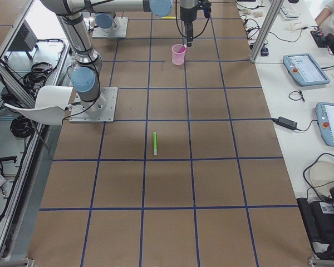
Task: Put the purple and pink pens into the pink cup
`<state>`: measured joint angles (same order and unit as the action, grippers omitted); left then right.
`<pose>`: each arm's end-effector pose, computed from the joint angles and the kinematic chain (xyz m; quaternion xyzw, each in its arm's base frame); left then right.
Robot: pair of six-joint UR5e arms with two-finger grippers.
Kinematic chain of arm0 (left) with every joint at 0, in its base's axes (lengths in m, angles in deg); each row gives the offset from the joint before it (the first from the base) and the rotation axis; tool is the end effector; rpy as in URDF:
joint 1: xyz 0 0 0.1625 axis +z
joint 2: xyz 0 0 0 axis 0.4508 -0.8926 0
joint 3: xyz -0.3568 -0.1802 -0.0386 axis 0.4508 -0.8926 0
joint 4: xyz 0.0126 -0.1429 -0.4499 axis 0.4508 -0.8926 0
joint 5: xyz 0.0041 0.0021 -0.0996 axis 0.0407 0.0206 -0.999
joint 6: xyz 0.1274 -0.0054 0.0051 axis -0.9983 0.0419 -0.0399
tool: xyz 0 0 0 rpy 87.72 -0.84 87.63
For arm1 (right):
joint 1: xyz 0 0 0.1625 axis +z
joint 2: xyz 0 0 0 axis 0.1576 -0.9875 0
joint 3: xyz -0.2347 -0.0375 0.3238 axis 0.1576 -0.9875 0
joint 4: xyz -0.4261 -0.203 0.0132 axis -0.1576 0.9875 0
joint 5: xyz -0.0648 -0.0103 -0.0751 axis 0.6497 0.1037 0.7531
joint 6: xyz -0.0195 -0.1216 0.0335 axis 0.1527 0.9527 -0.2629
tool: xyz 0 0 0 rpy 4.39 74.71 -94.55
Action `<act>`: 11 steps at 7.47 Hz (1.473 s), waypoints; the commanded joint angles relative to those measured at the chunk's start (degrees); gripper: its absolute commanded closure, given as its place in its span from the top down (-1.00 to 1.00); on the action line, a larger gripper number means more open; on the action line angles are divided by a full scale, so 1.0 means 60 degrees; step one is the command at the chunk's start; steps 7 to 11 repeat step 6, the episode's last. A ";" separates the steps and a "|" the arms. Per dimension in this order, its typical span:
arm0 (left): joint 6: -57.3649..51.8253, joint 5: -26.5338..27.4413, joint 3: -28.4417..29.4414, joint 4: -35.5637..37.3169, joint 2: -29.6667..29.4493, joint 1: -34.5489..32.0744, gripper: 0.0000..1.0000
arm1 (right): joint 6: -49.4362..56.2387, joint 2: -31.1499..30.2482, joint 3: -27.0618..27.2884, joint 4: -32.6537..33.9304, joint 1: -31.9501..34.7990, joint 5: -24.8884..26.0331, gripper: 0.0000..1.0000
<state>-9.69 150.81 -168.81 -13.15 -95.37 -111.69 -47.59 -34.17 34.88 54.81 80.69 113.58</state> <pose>-0.0845 -0.5505 0.4215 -0.0361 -0.9985 -0.0408 0.0053 0.1308 -0.5793 0.4535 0.0199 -0.9988 0.0457 0.0013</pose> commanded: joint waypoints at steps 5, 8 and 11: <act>0.0017 -0.0128 -0.0173 -0.0188 0.0136 0.0058 1.00 | -0.0025 -0.0014 0.0041 -0.0026 -0.0003 0.0010 1.00; 0.0032 -0.0143 -0.0173 -0.0173 0.0151 0.0058 1.00 | -0.0040 -0.0014 0.0056 -0.0026 0.0011 0.0010 1.00; 0.0032 -0.0143 -0.0173 -0.0173 0.0151 0.0058 1.00 | -0.0040 -0.0014 0.0056 -0.0026 0.0011 0.0010 1.00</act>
